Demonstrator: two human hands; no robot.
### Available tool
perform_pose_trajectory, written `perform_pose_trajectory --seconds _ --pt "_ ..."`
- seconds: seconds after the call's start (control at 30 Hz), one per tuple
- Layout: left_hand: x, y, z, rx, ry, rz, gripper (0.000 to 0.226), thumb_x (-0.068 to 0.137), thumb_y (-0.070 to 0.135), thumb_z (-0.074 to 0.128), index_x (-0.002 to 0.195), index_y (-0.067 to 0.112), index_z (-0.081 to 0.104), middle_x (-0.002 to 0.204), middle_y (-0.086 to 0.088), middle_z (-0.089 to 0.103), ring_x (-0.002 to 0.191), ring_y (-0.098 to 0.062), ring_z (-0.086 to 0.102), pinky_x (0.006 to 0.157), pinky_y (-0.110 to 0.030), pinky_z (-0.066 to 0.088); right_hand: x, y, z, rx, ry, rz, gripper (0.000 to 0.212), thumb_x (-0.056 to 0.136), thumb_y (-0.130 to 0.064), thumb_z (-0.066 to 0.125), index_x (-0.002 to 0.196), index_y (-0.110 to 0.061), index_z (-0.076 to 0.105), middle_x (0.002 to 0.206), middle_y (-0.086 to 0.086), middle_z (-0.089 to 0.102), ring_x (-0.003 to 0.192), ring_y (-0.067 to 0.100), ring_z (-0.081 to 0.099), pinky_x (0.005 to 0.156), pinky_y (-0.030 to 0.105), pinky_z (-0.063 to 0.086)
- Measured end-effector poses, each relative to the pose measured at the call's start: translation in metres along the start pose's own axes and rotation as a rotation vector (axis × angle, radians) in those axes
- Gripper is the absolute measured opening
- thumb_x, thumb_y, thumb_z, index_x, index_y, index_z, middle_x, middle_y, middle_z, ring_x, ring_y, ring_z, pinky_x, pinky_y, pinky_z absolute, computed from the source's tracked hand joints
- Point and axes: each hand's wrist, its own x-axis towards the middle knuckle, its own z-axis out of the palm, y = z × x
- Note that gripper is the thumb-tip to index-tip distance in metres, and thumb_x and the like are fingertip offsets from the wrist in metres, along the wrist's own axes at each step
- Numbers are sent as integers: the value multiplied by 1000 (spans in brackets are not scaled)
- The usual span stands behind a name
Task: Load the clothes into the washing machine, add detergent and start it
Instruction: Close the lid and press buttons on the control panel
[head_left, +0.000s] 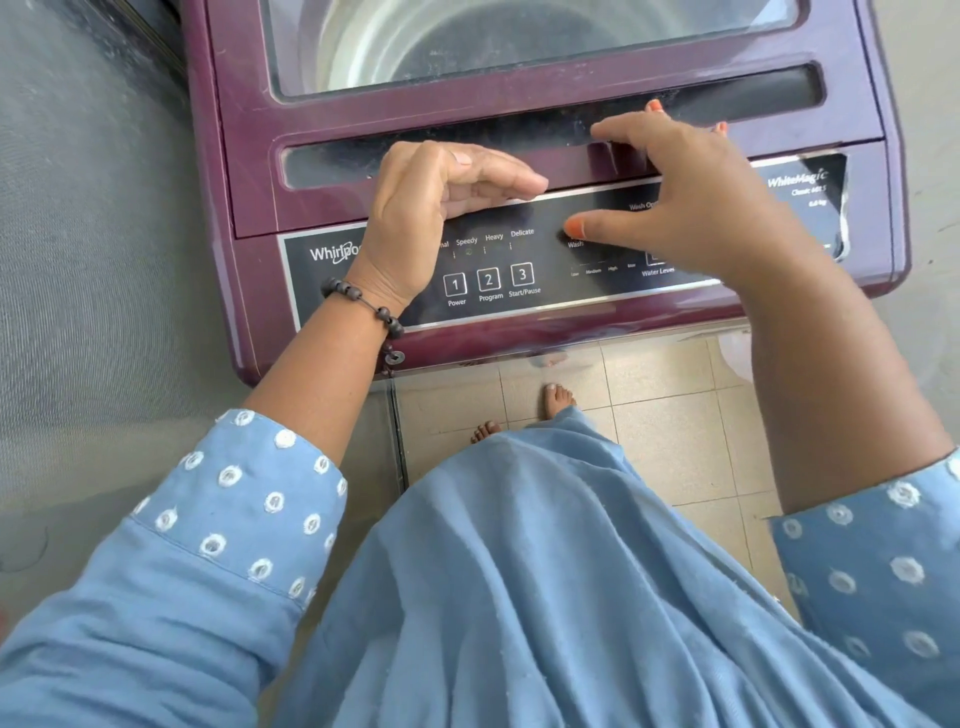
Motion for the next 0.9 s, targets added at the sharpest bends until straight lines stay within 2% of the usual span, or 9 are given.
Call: perform_pose_trajectory --seconds 0.07,0.13,0.23,0.33,0.43,0.57,0.67,0.8,0.9 --pt "0 1 1 -4 6 -12 54 88 9 24 92 6 78 96 -11 78 101 -32 71 96 -45 56 2 4 -4 9 -4 2 66 83 -44 72 140 -23 47 143 -1 52 148 17 24 121 53 4" --pt "-1 2 3 5 13 -9 53 88 10 24 93 6 77 97 -11 78 101 -31 71 96 -45 56 5 8 -7 18 20 -11 59 83 -41 72 136 -23 53 134 -1 58 136 18 42 119 51 17" --pt "-2 4 4 17 30 -6 53 89 9 24 98 5 76 100 -10 77 101 -31 72 96 -46 56 8 15 -12 52 36 -46 50 86 -34 72 131 -21 58 127 -4 63 119 16 54 113 41 32" --pt "-1 5 7 25 28 -17 54 88 9 22 100 5 75 100 -13 77 100 -31 72 94 -43 57 9 21 -18 59 -8 -75 44 89 -27 69 132 -21 59 124 -3 64 115 17 56 109 35 36" --pt "-1 8 9 7 13 -41 53 86 13 24 97 7 76 93 -8 79 99 -27 72 89 -33 55 12 28 -24 87 -52 -92 41 91 -21 66 132 -23 60 121 -5 64 108 12 57 96 22 40" --pt "-2 9 13 25 15 -36 50 81 26 31 96 9 76 92 -3 79 99 -24 72 87 -28 54 17 38 -29 98 -100 -130 43 90 -20 67 131 -27 60 114 -14 61 105 6 55 95 19 39" --pt "0 12 18 19 -1 -82 53 84 16 24 96 9 75 96 -3 79 103 -23 71 90 -27 52 21 46 -33 119 -137 -156 46 87 -18 70 131 -26 60 113 -19 59 103 -2 54 95 11 37" --pt "16 17 40 43 -97 -84 56 86 8 21 97 11 76 99 -2 79 108 -23 70 96 -32 53 27 56 -39 102 -165 -161 55 81 -26 78 132 -28 58 119 -16 61 111 3 55 102 21 41" --pt "34 20 58 27 -155 -72 55 86 8 23 98 8 76 97 -7 79 106 -24 70 97 -34 53 31 60 -43 20 -204 -151 63 77 -35 80 134 -28 55 116 -15 56 104 4 49 89 20 37"
